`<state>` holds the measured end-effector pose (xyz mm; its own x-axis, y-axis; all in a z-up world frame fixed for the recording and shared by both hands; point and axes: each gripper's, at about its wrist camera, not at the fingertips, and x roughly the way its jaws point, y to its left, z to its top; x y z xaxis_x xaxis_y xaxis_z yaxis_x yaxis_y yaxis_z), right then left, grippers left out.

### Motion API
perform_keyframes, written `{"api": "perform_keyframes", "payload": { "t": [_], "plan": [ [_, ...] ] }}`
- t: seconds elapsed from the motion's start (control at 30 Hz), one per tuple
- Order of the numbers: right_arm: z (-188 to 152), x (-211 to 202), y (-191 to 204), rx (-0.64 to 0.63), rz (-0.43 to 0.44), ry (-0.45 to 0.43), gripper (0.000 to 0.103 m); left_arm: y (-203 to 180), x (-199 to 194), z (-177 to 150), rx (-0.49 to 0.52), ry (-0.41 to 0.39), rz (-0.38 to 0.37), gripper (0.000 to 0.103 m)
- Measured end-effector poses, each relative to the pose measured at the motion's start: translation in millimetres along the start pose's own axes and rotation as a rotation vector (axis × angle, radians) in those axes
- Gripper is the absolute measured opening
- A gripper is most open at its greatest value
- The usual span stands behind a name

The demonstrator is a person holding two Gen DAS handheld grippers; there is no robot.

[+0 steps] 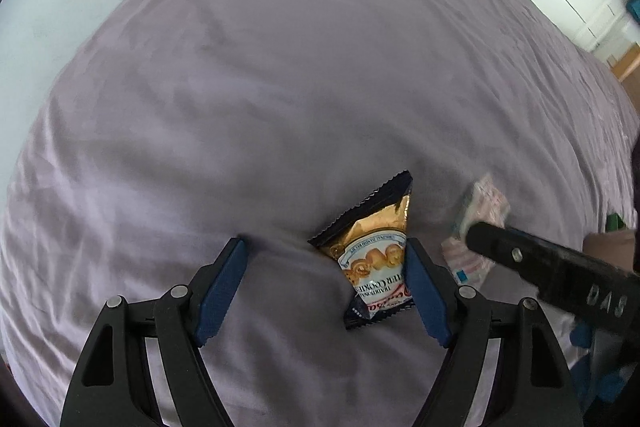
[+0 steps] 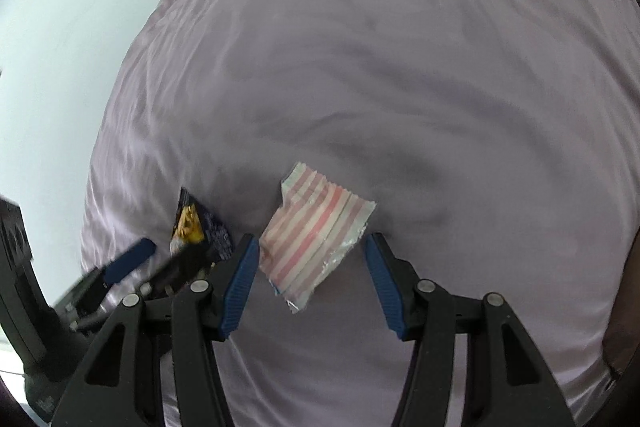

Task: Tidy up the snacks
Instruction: 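Grasp the gold cookie bag with left tool while right tool grasps the pink-striped wrapper, then lift both held snacks and carry them over the green tray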

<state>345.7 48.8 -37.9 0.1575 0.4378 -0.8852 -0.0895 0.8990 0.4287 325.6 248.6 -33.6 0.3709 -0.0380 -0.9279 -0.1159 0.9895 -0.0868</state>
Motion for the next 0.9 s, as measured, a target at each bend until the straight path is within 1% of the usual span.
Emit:
{"api": "perform_keyframes", "payload": {
  "t": [0.07, 0.1, 0.13, 0.17, 0.2, 0.23, 0.27, 0.3, 0.33, 0.4, 0.43, 0.53, 0.63, 0.73, 0.83, 0.9],
  "plan": [
    [1, 4, 5, 0.01, 0.033, 0.008, 0.073, -5, 1, -5, 0.035, -0.003, 0.009, 0.074],
    [0, 7, 10, 0.001, 0.027, 0.018, 0.068, -8, 3, -4, 0.039, -0.004, 0.013, 0.074],
    [0, 11, 14, -0.002, 0.018, 0.025, 0.059, -9, 4, -5, 0.04, -0.005, 0.016, 0.073],
    [0, 13, 15, 0.004, 0.014, 0.032, 0.038, -9, 5, -5, 0.034, -0.005, 0.016, 0.069],
    [0, 16, 14, 0.012, 0.012, 0.038, 0.033, -10, 5, -4, 0.033, -0.004, 0.015, 0.065],
    [-1, 19, 15, 0.02, 0.004, 0.044, 0.031, -12, 6, -2, 0.037, -0.004, 0.013, 0.057],
    [-1, 20, 15, 0.022, -0.001, 0.048, 0.028, -15, 6, -1, 0.049, -0.005, 0.012, 0.045],
    [-1, 21, 14, 0.02, -0.007, 0.052, 0.024, -18, 7, -1, 0.064, -0.004, 0.004, 0.04],
    [-1, 22, 15, 0.016, -0.012, 0.055, 0.023, -27, 12, 3, 0.076, -0.006, 0.012, 0.04],
    [-1, 21, 14, 0.007, -0.013, 0.06, 0.013, -29, 15, 3, 0.084, -0.012, 0.009, 0.038],
    [0, 20, 13, 0.004, -0.011, 0.06, 0.011, -28, 15, 3, 0.078, -0.014, 0.002, 0.037],
    [-1, 15, 7, -0.002, 0.005, 0.058, 0.008, -25, 14, 1, 0.084, -0.022, -0.003, 0.036],
    [-2, 7, 3, -0.006, 0.018, 0.048, 0.007, -31, 14, -1, 0.112, -0.033, 0.017, 0.036],
    [-5, -5, -2, -0.008, 0.02, 0.03, 0.007, -40, 12, -5, 0.125, -0.039, 0.022, 0.035],
    [-9, -22, -8, -0.028, 0.01, 0.013, 0.007, -46, 9, -4, 0.154, -0.047, 0.028, 0.032],
    [-14, -37, -12, -0.048, 0.006, 0.004, 0.007, -51, 4, -5, 0.172, -0.049, 0.025, 0.027]
  ]
}}
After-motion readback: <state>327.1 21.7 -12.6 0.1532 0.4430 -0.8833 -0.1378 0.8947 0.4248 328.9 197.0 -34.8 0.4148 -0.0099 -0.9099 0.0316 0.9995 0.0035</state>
